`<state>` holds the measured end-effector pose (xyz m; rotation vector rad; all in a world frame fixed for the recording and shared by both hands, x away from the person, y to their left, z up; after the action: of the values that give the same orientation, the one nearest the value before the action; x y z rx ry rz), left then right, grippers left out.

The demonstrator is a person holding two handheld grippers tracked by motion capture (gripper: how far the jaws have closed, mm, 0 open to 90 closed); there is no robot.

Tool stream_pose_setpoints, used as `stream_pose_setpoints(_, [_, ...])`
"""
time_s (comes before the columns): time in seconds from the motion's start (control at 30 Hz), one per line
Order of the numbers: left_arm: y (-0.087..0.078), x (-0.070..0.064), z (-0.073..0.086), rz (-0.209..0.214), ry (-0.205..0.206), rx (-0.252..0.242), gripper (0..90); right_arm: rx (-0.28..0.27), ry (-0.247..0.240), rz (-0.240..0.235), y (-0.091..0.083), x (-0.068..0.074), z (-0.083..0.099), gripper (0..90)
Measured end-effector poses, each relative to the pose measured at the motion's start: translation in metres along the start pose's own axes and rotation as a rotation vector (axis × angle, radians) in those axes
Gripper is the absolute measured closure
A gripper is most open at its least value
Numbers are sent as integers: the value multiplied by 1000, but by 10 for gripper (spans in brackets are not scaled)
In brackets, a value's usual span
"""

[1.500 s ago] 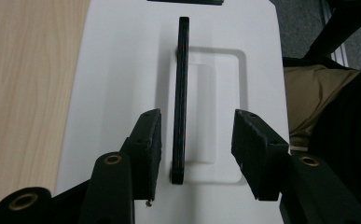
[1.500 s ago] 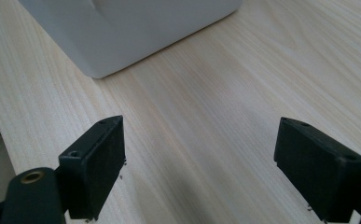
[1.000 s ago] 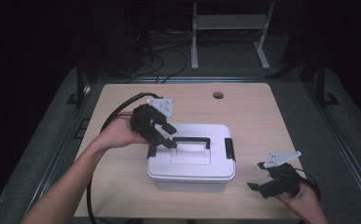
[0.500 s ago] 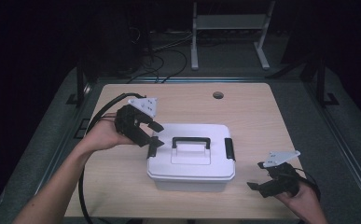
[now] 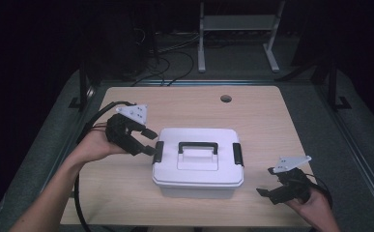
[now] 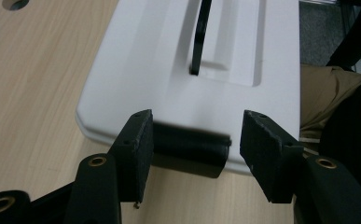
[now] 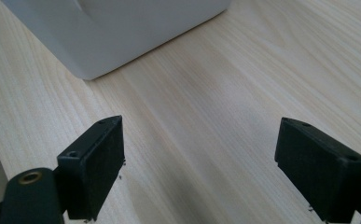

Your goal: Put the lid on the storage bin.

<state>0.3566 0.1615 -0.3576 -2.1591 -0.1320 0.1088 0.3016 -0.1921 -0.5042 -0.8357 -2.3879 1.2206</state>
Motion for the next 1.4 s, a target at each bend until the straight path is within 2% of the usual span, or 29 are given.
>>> stream_pose_setpoints(0.2, [1,2,15,-6,-30,-9,433,7,2,-2,2,0,0,153])
stream_pose_setpoints(0.63, [-1,4,32,-21,-47,-14,418,13,2,0,3,-1,1,153])
stream_pose_setpoints(0.83, [2,5,41,-24,-66,-9,405,12,1,-1,3,-1,1,152])
stream_pose_setpoints(1.1, [8,4,54,-21,-72,3,388,13,0,3,2,-1,1,152])
stream_pose_setpoints(1.4, [15,3,65,-31,-92,-3,372,12,0,3,2,0,1,153])
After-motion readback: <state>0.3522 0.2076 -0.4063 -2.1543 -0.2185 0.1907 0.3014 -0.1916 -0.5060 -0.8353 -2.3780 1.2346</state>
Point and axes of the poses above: each handheld gripper's, and its own axes: y roughly forward along the jaws, z roughly out of its underside, x roughly to its left, the point moved 10 cm from there along y, roughly forward along the jaws, and after that the axes turned 4 degrees about x, right-handed, at the moved point
